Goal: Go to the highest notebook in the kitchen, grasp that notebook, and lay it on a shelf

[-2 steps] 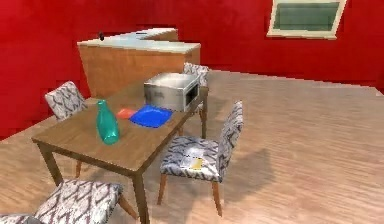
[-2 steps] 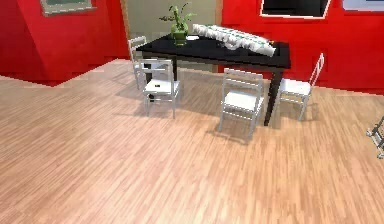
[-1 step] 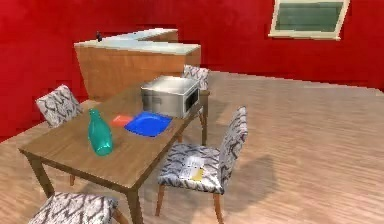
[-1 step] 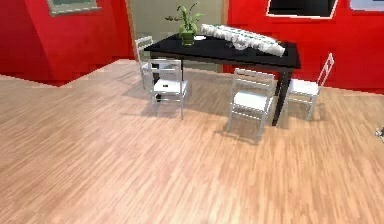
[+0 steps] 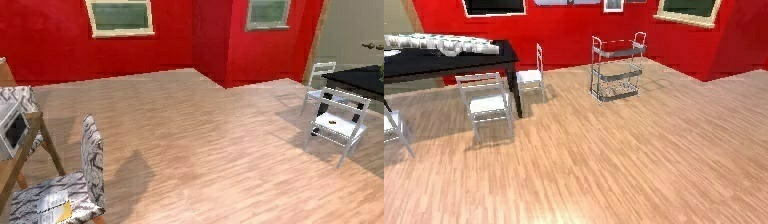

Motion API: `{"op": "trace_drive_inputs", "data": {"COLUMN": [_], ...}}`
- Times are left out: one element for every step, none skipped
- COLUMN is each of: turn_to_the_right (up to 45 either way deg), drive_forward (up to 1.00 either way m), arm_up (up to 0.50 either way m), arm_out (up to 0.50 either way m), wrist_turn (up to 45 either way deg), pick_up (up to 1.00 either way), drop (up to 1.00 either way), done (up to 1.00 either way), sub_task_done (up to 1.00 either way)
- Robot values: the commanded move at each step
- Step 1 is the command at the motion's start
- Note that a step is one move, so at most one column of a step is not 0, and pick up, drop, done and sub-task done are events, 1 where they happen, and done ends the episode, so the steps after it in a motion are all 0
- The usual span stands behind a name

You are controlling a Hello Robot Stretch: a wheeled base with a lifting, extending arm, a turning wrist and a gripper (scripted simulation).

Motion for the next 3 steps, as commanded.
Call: {"op": "trace_drive_inputs", "data": {"turn_to_the_right": [0.0, -45.0, -45.0], "drive_forward": [0.15, 0.0, 0.0], "arm_up": [0.0, 0.0, 0.0], "arm_out": [0.0, 0.0, 0.0], "wrist_turn": [0.0, 0.0, 0.0], "pick_up": [0.0, 0.0, 0.0], "drop": [0.0, 0.0, 0.0], "done": [0.0, 0.0, 0.0], "sub_task_done": [0.0, 0.0, 0.0]}}
